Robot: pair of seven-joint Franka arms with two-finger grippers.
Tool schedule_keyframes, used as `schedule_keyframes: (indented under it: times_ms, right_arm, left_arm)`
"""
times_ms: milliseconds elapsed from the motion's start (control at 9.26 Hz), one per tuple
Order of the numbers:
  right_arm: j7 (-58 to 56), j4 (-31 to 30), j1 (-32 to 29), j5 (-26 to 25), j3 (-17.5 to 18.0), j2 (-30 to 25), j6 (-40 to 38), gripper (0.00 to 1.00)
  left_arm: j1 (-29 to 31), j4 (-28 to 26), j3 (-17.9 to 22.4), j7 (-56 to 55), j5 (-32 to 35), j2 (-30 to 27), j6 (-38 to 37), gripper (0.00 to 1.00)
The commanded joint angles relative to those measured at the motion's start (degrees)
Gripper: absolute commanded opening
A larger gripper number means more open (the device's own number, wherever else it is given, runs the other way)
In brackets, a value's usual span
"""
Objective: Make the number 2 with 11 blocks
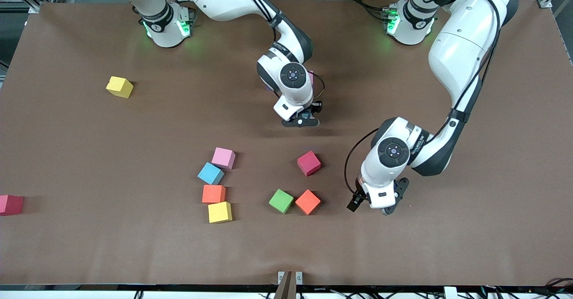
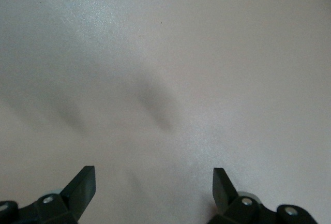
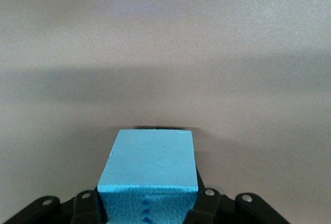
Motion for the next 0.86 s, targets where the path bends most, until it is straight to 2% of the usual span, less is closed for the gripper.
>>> schedule_keyframes:
  times_ms: [0,756]
  right_arm:
    - [1.0,1.9,0.3,0.8,-0.1,1.1,-1.8,0.0]
    - [1.7,1.9,0.3,1.2,0.2,1.7,-2.6,0.0]
  left_arm:
    - [-0.5,0.1,0.4,-0.1,-0.8,-0.5,-0.8,1.0]
    - [-0.5,0.1,0.3,-0.1,-0.8,-0.5,-0.8,1.0]
